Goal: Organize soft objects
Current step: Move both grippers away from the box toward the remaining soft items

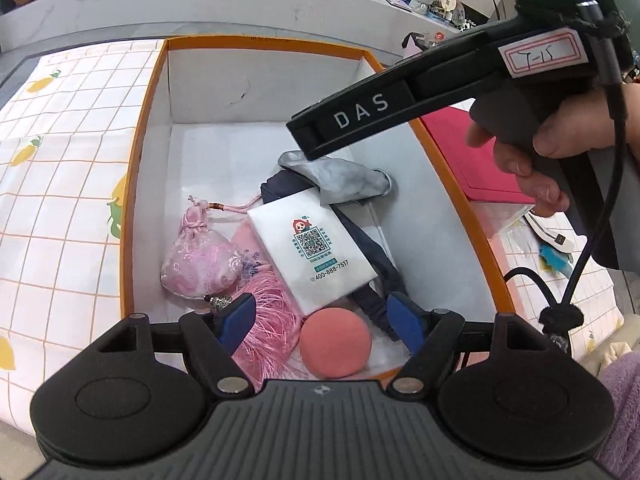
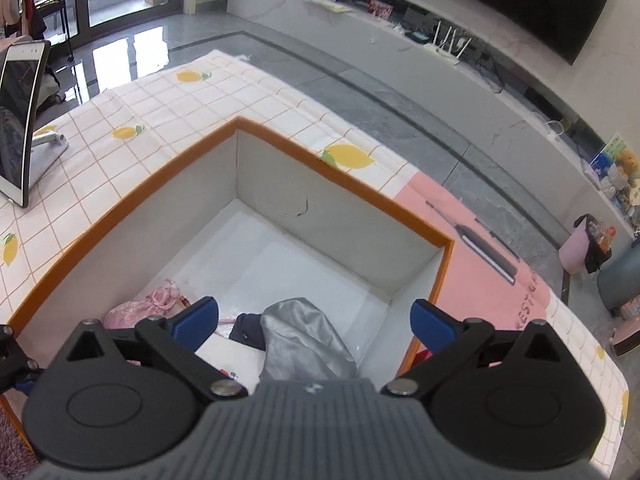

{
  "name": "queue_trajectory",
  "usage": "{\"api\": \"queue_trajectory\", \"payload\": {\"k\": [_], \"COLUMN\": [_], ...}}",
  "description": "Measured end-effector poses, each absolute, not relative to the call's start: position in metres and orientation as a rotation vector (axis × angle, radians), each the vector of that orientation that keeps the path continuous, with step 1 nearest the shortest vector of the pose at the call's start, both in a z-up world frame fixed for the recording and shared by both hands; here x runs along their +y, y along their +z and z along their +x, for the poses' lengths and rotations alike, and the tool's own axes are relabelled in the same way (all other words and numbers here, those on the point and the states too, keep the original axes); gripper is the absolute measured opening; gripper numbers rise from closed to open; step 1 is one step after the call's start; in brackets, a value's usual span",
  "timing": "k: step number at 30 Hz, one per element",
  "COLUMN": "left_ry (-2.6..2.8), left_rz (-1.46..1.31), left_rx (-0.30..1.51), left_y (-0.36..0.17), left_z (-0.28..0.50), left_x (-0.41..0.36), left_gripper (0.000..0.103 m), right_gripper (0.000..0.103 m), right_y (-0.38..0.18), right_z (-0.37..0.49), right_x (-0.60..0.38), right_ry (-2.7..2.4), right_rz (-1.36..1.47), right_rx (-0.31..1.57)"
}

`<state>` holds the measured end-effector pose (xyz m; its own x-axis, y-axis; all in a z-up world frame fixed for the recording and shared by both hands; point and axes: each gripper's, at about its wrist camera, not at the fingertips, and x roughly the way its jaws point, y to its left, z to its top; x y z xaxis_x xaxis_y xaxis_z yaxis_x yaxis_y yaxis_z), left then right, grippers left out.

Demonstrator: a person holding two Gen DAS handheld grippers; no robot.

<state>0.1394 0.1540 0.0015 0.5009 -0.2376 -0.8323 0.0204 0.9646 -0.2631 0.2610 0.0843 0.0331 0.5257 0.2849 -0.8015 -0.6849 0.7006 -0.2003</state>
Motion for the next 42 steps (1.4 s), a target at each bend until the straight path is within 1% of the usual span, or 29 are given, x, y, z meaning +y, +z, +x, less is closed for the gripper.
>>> {"api": "queue_trajectory", "payload": {"k": [8, 10, 15, 21, 23, 26, 31, 36, 39, 42], "left_ry": [-0.086, -0.069, 0.000, 0.046, 0.037, -0.003, -0.102, -0.151, -0.143, -0.160], "left_rz": [-0.209, -0.213, -0.211, -0.171, -0.155, -0.127, -0.062, 0.016, 0.035, 0.065], "left_rx": [0.967, 0.919, 0.791, 0.734, 0.723, 0.716, 0.700, 0.679, 0.694, 0.714], "left_y": [0.018, 0.028, 0.064, 0.096, 0.101, 0.105, 0.098, 0.081, 0.066, 0.045], "left_z": [0.124, 0.118, 0.101, 0.101, 0.104, 0.109, 0.117, 0.124, 0.127, 0.132], "left_x": [0.151, 0.151, 0.147, 0.121, 0.109, 0.083, 0.031, -0.018, -0.044, -0.063], "left_gripper": [0.090, 0.095, 0.102, 0.102, 0.102, 0.102, 0.102, 0.102, 0.102, 0.102], "right_gripper": [0.100, 0.100, 0.100, 0.100, 0.100, 0.100, 0.100, 0.100, 0.100, 0.100], "right_y": [0.059, 0.073, 0.114, 0.155, 0.162, 0.166, 0.144, 0.092, 0.062, 0.035], "right_z": [0.254, 0.250, 0.242, 0.223, 0.215, 0.200, 0.188, 0.195, 0.205, 0.218], "right_x": [0.066, 0.054, 0.012, -0.050, -0.073, -0.115, -0.182, -0.220, -0.235, -0.249], "right_ry": [0.600, 0.600, 0.541, 0.404, 0.346, 0.268, 0.171, 0.085, 0.053, 0.097], "right_rz": [-0.471, -0.441, -0.400, -0.442, -0.476, -0.452, -0.333, -0.283, -0.225, -0.173], "right_rx": [0.812, 0.791, 0.728, 0.654, 0.662, 0.615, 0.638, 0.698, 0.670, 0.734]}}
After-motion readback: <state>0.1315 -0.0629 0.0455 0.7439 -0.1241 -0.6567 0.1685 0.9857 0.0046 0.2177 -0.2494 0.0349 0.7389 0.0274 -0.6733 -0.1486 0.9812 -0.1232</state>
